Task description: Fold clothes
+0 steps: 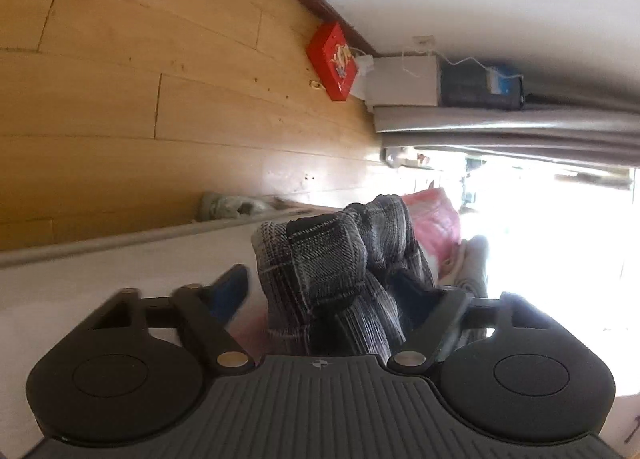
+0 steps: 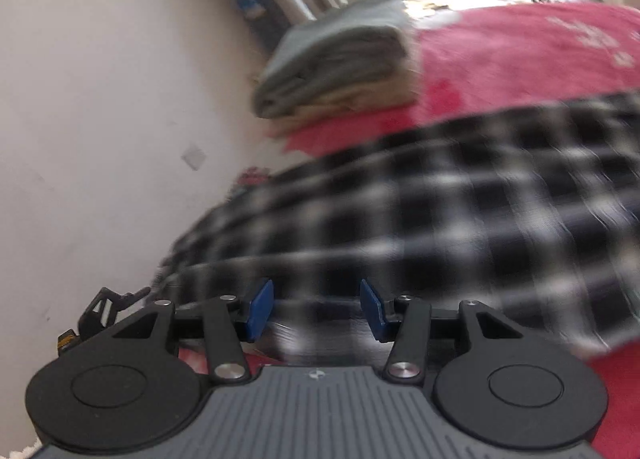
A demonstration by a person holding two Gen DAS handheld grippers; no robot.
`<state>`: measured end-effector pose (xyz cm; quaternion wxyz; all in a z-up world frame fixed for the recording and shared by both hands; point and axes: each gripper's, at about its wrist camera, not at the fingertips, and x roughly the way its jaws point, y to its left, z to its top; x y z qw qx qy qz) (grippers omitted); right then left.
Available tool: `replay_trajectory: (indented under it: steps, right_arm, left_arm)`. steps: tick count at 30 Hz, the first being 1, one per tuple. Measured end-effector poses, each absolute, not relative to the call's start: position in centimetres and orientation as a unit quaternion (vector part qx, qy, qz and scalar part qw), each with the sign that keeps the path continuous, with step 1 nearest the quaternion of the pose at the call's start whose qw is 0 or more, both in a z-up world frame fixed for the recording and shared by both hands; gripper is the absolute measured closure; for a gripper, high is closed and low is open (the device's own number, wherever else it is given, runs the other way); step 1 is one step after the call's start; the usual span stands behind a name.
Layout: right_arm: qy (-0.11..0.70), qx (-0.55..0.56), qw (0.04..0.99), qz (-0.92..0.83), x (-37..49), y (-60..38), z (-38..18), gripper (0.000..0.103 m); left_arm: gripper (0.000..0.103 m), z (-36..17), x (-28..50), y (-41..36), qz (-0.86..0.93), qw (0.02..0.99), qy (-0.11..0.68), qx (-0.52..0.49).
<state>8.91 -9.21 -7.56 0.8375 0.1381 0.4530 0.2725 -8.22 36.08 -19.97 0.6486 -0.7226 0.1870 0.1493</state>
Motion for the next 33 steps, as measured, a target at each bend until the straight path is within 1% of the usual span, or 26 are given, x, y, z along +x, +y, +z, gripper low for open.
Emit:
replay_trajectory:
  steps: [2,3,6,9,13,20,26,29,33]
  right_arm:
    - [0.458,0.143,0.837,0.262,8.7,-9.9,-8.0,0.052]
    - [0.460,0.146,0.837,0.257,8.6,-10.3,-8.2,0.052]
    - [0.461,0.152,0.838,0.249,8.2,-11.2,-8.6,0.052]
    - [0.458,0.159,0.840,0.242,7.8,-12.1,-8.8,0.052]
    - [0.454,0.175,0.842,0.234,7.8,-13.1,-8.7,0.052]
    - [0.442,0.205,0.847,0.214,7.9,-15.1,-8.5,0.052]
    - [0.431,0.230,0.851,0.192,7.9,-17.1,-8.4,0.052]
    - [0.427,0.240,0.853,0.180,8.0,-18.2,-8.4,0.052]
    - [0.422,0.249,0.856,0.166,7.9,-19.8,-8.5,0.052]
  left_arm:
    - [0.051,-19.5,-8.1,35.9,0.141,0.659,0.180,-0.717]
    - [0.055,-19.1,-8.1,35.8,0.145,0.668,0.178,-0.708]
    - [0.077,-18.1,-8.4,35.9,0.156,0.683,0.168,-0.694]
    - [0.084,-16.3,-8.8,35.7,0.164,0.703,0.161,-0.673]
    - [0.088,-12.2,-8.4,34.7,0.164,0.753,0.147,-0.620]
    - [0.091,-4.1,-3.9,26.8,0.083,0.861,0.141,-0.481]
    - [0.091,2.8,-0.1,20.0,0.009,0.929,0.131,-0.347]
    - [0.091,3.2,1.9,13.8,-0.042,0.953,0.149,-0.260]
    - [0.092,0.9,3.5,6.6,-0.091,0.965,0.193,-0.152]
